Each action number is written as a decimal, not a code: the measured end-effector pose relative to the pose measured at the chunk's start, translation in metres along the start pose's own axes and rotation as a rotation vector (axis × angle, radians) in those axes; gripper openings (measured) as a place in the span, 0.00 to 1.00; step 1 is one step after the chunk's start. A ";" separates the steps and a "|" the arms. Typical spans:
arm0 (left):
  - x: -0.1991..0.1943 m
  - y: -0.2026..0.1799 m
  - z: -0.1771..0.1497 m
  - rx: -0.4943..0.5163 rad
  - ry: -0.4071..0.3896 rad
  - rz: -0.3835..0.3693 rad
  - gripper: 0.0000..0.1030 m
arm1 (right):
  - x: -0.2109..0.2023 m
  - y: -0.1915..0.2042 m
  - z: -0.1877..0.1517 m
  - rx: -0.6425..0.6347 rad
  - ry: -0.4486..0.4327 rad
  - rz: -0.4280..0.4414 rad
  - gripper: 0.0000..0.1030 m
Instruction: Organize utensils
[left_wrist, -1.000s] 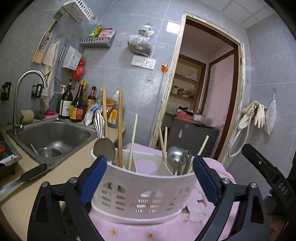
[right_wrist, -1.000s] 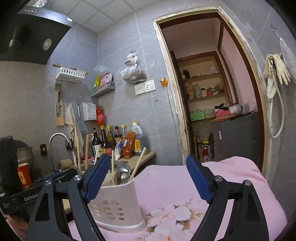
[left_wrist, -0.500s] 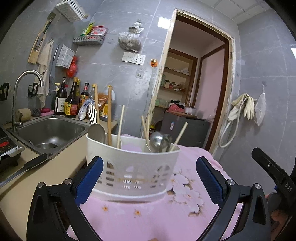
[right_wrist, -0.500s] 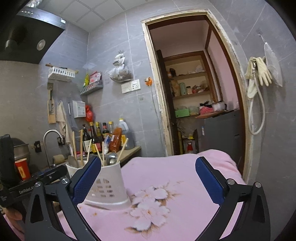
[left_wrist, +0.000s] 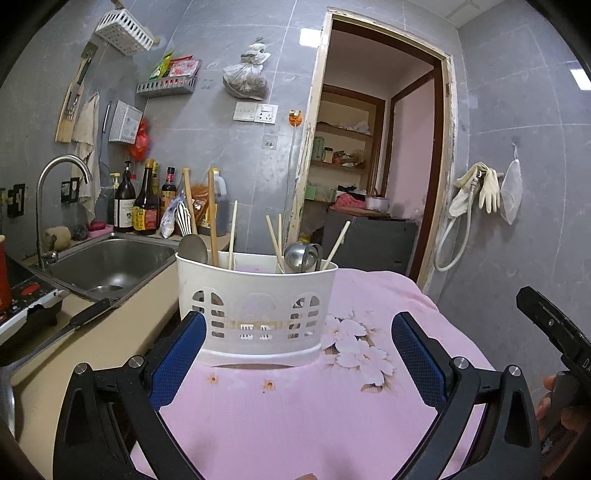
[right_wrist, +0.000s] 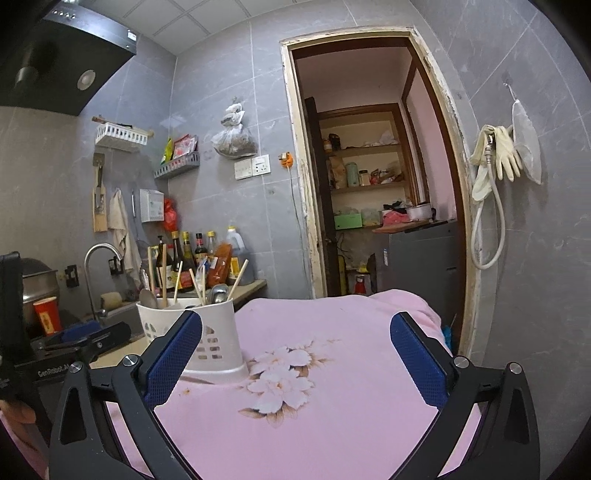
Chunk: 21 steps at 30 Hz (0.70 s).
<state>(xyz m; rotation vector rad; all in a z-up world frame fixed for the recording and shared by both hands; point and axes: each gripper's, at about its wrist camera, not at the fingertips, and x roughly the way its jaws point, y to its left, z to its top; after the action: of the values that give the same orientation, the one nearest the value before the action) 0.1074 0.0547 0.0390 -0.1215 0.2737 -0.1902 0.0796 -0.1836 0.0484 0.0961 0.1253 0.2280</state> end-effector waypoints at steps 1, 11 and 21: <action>-0.002 -0.001 -0.001 0.003 -0.002 0.003 0.96 | -0.002 0.000 0.000 -0.002 0.001 -0.004 1.00; -0.026 -0.008 -0.020 0.029 -0.017 0.081 0.96 | -0.031 0.001 -0.018 -0.024 0.031 -0.119 1.00; -0.043 -0.020 -0.044 0.066 -0.043 0.109 0.96 | -0.052 0.012 -0.032 -0.098 0.020 -0.223 1.00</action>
<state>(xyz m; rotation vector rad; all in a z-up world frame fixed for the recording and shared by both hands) 0.0511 0.0394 0.0112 -0.0449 0.2302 -0.0887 0.0226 -0.1816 0.0238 -0.0175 0.1433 0.0122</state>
